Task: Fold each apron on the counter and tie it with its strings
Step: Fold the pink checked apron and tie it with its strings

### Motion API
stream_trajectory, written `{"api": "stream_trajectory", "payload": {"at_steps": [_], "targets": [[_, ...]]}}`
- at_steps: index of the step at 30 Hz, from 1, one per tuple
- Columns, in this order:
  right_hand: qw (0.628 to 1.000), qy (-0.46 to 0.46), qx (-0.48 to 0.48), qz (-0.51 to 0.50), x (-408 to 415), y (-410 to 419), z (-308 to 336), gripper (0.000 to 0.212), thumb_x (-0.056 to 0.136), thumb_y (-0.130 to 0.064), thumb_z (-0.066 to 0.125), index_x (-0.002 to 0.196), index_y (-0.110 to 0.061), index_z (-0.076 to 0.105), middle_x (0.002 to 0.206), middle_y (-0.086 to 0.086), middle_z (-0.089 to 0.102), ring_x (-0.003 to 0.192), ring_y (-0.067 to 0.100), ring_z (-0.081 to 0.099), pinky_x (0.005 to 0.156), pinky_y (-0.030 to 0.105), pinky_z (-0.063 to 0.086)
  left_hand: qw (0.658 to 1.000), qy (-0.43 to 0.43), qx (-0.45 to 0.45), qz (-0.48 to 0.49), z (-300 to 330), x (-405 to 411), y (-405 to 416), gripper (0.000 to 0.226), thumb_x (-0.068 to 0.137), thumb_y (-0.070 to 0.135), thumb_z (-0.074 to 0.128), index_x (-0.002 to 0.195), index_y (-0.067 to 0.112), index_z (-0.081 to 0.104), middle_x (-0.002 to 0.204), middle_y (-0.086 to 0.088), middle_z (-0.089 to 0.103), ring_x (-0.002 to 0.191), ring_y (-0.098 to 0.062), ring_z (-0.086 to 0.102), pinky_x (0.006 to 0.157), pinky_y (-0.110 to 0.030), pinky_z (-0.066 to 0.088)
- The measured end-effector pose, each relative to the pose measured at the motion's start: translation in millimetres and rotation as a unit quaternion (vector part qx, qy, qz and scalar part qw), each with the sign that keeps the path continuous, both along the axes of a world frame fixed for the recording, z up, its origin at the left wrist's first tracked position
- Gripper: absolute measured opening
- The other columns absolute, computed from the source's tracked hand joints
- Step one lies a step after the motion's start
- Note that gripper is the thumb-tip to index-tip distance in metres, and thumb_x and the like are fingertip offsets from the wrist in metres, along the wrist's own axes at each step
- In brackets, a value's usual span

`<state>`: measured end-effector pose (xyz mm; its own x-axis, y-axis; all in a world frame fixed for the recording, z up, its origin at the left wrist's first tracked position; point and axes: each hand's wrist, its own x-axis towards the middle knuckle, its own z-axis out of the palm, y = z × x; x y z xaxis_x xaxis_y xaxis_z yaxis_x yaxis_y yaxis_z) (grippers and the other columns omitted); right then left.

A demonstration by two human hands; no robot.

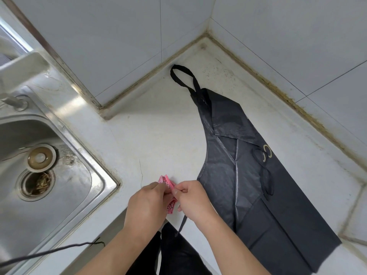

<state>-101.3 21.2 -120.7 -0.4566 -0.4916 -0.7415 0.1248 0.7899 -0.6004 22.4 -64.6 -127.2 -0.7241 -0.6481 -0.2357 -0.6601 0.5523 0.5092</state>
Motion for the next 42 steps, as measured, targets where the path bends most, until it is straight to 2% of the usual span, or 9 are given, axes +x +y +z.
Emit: {"api": "stream_trajectory", "payload": {"at_steps": [4, 8, 10, 16, 22, 28, 35, 38, 42], "targets": [[0.999, -0.017, -0.014, -0.040, 2, 3, 5, 0.020, 0.098, -0.015, 0.065, 0.088, -0.023, 0.081, 0.081, -0.004, 0.078, 0.059, 0.006, 0.066, 0.065, 0.022, 0.056, 1.000, -0.008, 0.022, 0.009, 0, -3, 0, 0.017, 0.086, 0.022, 0.076, 0.073, 0.021, 0.065, 0.065, 0.011, 0.057, 0.050, -0.012, 0.051, 0.042, -0.020, 0.029], [0.997, -0.012, -0.020, -0.078, 6, 9, 6, 0.015, 0.094, -0.013, 0.071, 0.088, -0.022, 0.081, 0.079, -0.003, 0.078, 0.058, 0.009, 0.067, 0.060, 0.018, 0.054, 0.997, -0.017, 0.065, 0.031, -4, -1, -8, 0.021, 0.089, 0.016, 0.072, 0.074, 0.018, 0.058, 0.072, 0.009, 0.058, 0.059, -0.012, 0.055, 0.049, -0.026, 0.041], [0.996, 0.004, -0.015, -0.093, 8, 13, 6, 0.012, 0.094, -0.012, 0.072, 0.089, -0.020, 0.080, 0.078, -0.003, 0.077, 0.057, 0.008, 0.067, 0.055, 0.014, 0.050, 0.995, -0.020, 0.089, 0.047, -4, 1, -14, 0.019, 0.089, 0.010, 0.069, 0.076, 0.019, 0.058, 0.075, 0.009, 0.060, 0.064, -0.008, 0.057, 0.052, -0.020, 0.040], [0.994, 0.045, 0.002, -0.097, 18, 22, 3, 0.022, 0.091, -0.012, 0.076, 0.079, -0.030, 0.080, 0.078, -0.015, 0.076, 0.069, 0.007, 0.072, 0.072, 0.027, 0.062, 0.976, -0.038, 0.160, 0.140, 1, 5, -21, 0.019, 0.092, 0.005, 0.065, 0.080, 0.018, 0.064, 0.072, 0.008, 0.068, 0.070, -0.005, 0.062, 0.057, -0.018, 0.043], [0.990, 0.088, 0.014, -0.107, 25, 30, 0, 0.027, 0.090, -0.009, 0.075, 0.073, -0.029, 0.077, 0.073, -0.012, 0.075, 0.065, 0.009, 0.071, 0.063, 0.020, 0.056, 0.965, -0.045, 0.184, 0.181, 0, 11, -22, 0.021, 0.093, 0.005, 0.067, 0.077, 0.019, 0.063, 0.072, 0.005, 0.068, 0.071, -0.009, 0.062, 0.057, -0.019, 0.041], [0.987, 0.095, 0.034, -0.124, 28, 32, -4, 0.027, 0.090, -0.009, 0.074, 0.072, -0.029, 0.078, 0.072, -0.014, 0.074, 0.071, 0.007, 0.072, 0.076, 0.031, 0.062, 0.951, -0.037, 0.205, 0.227, 3, 10, -17, 0.021, 0.095, 0.006, 0.068, 0.078, 0.017, 0.064, 0.071, 0.003, 0.066, 0.068, -0.010, 0.061, 0.055, -0.019, 0.039], [0.951, -0.037, 0.007, -0.306, 23, 35, -4, 0.016, 0.103, -0.021, 0.061, 0.098, -0.009, 0.071, 0.078, 0.008, 0.072, 0.061, 0.019, 0.067, 0.059, 0.038, 0.061, 0.917, -0.026, 0.319, 0.237, 14, 11, -13, 0.013, 0.105, 0.032, 0.055, 0.101, 0.025, 0.066, 0.100, 0.010, 0.070, 0.094, -0.005, 0.064, 0.071, -0.022, 0.045], [0.957, -0.091, 0.001, -0.274, 27, 31, -4, 0.026, 0.104, -0.030, 0.057, 0.100, -0.008, 0.071, 0.088, 0.010, 0.078, 0.075, 0.026, 0.075, 0.072, 0.044, 0.058, 0.913, -0.024, 0.347, 0.215, 20, 8, -7, 0.019, 0.100, 0.045, 0.062, 0.105, 0.028, 0.065, 0.102, 0.010, 0.072, 0.095, -0.004, 0.068, 0.080, -0.025, 0.053], [0.972, -0.106, -0.111, -0.179, 30, 31, 19, 0.026, 0.101, -0.025, 0.052, 0.101, -0.023, 0.078, 0.096, 0.014, 0.077, 0.093, 0.029, 0.075, 0.089, 0.043, 0.056, 0.898, -0.044, 0.392, 0.193, 34, 0, -4, 0.039, 0.085, 0.060, 0.076, 0.105, 0.029, 0.063, 0.093, 0.008, 0.077, 0.083, -0.002, 0.072, 0.077, -0.026, 0.055]]}}
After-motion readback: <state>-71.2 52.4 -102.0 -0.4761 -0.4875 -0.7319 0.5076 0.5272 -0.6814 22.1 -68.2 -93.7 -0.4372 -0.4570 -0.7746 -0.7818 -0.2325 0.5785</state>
